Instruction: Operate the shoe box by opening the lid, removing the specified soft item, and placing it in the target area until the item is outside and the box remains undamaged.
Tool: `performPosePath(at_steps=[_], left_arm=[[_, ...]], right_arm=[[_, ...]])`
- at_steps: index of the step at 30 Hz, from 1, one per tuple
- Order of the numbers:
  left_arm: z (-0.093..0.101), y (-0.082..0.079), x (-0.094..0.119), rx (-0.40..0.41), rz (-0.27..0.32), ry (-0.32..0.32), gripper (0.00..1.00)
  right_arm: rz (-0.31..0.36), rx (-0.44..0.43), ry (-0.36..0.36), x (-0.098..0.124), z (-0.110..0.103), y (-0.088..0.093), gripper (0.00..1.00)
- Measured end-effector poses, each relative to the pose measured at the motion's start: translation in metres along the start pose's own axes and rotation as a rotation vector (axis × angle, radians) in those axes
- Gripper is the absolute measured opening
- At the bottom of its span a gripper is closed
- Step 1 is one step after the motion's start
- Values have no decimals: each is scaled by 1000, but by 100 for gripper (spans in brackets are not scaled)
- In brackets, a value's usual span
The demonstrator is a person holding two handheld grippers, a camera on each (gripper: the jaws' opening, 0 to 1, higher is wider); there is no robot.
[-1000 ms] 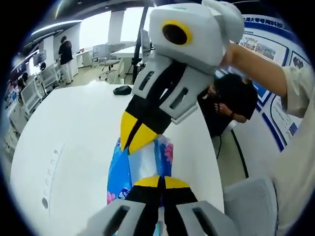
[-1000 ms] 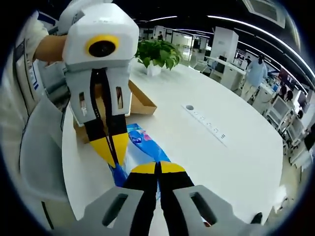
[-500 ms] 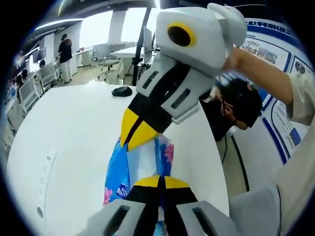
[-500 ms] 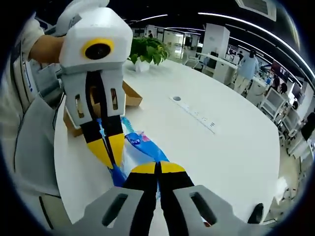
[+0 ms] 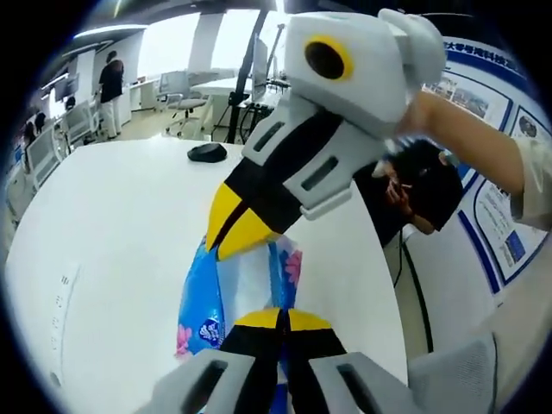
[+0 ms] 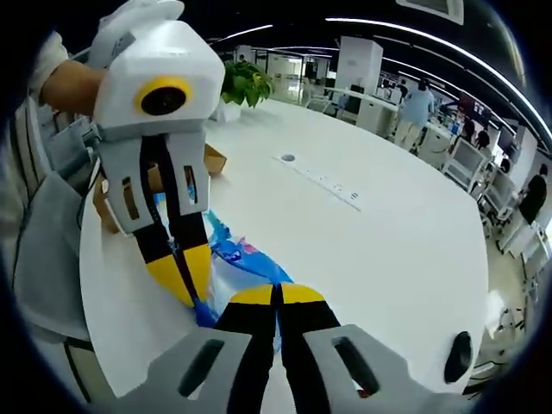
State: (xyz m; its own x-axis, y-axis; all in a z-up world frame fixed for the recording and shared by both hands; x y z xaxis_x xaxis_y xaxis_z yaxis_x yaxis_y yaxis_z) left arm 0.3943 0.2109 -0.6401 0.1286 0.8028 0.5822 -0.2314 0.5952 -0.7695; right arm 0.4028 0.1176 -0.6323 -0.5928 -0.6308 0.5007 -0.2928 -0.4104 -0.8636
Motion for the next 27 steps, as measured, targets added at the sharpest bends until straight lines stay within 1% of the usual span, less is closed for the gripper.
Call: performPosePath(at_steps=[3,6,12,17,23,27], left_arm=[[-1,2,-7,8,-4,6,0],[-4,7,-18,19,-15,18,0],[-7,18,-29,35,-34,29,0],[-10,25,-31,44,-43,27,0],[-10,27,-30,56,-44,25,0],[-8,28,-32,49,-43,26,0]], right_arm=[[-5,-15,13,-3,1,8,0],[-16,-20,16,-6,2,14,0],[-36,-30,17,-18,2,27,0],[-42,-32,13,-25,3,33,0],[-49,-32,14,-28,3,35,0],[-61,-20,14,-29,2,35,0]])
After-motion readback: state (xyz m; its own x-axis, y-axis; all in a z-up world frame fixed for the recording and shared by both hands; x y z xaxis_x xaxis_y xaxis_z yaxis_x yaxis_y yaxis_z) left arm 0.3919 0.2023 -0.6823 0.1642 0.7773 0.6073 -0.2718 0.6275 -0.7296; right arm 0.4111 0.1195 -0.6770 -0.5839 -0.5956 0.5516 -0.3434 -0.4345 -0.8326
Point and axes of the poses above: the point that each gripper's makers call its tool centre point, and the gripper's own axes: x roughly backward along the fingers, z roughly to its right, y roughly out of its underside, the point moved 7 cm from there along x, roughly backward along the fingers, and after that the axes turned 11 degrees about z, right-handed, at the moved point
